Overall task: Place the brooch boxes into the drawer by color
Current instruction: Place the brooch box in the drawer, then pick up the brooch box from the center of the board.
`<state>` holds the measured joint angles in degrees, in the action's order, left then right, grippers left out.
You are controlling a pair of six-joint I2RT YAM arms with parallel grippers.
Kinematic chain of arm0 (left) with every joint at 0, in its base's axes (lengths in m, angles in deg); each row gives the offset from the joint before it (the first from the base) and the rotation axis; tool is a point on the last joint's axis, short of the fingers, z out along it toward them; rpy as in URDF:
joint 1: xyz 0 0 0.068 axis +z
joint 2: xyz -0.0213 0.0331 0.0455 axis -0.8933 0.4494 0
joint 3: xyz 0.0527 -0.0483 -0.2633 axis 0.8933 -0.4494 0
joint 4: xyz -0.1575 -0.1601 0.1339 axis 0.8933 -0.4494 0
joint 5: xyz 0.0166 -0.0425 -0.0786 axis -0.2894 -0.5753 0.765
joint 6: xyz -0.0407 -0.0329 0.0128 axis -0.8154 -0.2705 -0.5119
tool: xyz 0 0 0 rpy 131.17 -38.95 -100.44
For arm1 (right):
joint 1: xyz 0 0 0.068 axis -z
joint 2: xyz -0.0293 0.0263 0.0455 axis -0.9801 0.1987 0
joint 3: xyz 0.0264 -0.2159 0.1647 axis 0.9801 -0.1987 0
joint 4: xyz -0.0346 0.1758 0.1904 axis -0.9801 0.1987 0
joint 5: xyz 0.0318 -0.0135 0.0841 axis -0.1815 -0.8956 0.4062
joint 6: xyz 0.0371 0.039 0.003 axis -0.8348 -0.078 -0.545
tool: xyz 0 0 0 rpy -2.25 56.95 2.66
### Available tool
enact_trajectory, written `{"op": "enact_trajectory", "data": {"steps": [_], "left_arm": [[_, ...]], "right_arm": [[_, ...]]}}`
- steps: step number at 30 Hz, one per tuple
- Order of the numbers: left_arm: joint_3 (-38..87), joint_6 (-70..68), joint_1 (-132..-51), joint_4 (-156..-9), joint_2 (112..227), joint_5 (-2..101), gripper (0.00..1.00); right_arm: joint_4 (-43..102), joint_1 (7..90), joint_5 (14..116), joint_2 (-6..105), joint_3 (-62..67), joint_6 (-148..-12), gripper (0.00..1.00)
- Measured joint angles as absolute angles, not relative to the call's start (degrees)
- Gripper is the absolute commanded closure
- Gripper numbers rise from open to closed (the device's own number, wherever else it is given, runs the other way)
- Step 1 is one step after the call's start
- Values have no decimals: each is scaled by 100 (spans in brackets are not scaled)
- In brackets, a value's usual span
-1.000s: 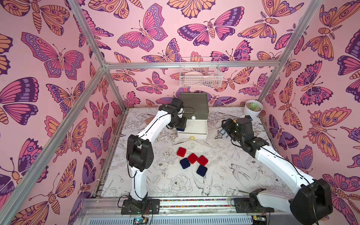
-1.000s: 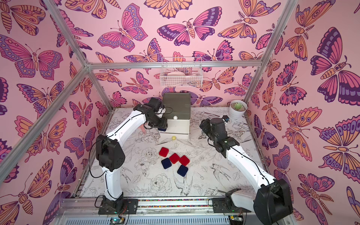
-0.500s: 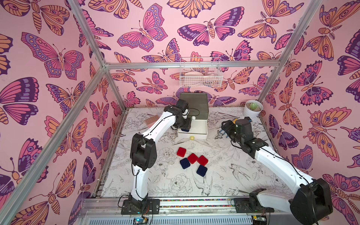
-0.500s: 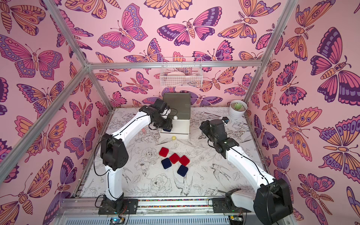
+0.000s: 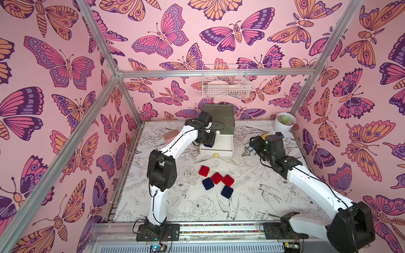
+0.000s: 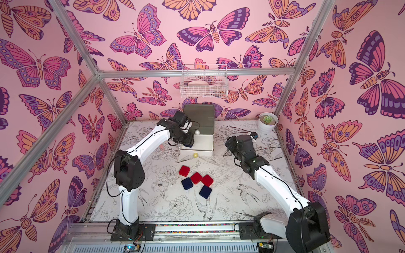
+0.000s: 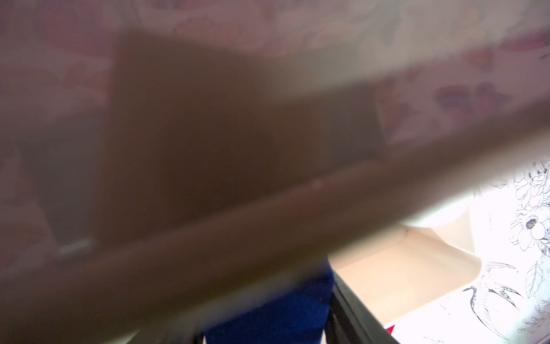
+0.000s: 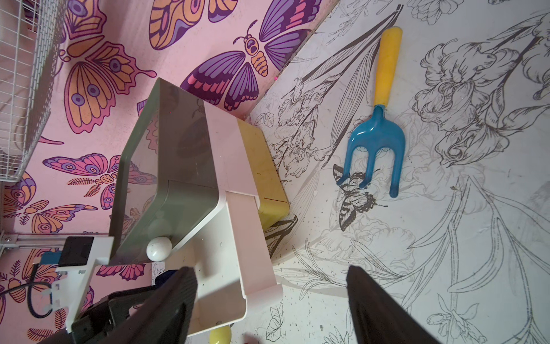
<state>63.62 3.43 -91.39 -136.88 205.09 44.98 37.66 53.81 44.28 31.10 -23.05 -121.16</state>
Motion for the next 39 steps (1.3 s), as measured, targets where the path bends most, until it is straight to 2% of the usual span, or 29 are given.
{"op": "enact_trajectory", "data": {"steps": [8,10,14,22,26,31,39], "left_arm": [[6375,339,-9144,-13693,20516,4482,27],[6378,336,-9144,-13693,20516,4482,21],[6395,323,-9144,-13708,20516,4480,16],[6692,323,-9144,-13754,20448,4487,14],[6651,323,-9144,-13782,20048,4480,14],[5833,354,-9126,-13719,18929,4395,15],[3390,413,-9072,-13734,17386,4380,16]], "right_arm": [[3766,5381,4428,3110,-2305,-12114,16],[3766,5381,4428,3110,-2305,-12114,16],[3766,5381,4443,3110,-2305,-12094,16],[3932,5324,4586,3193,-2141,-11633,17],[4244,5044,4607,3305,-1840,-11091,17],[4585,4806,4889,3425,-1789,-10678,17],[5099,4752,5097,3661,-1918,-10221,15]]}}
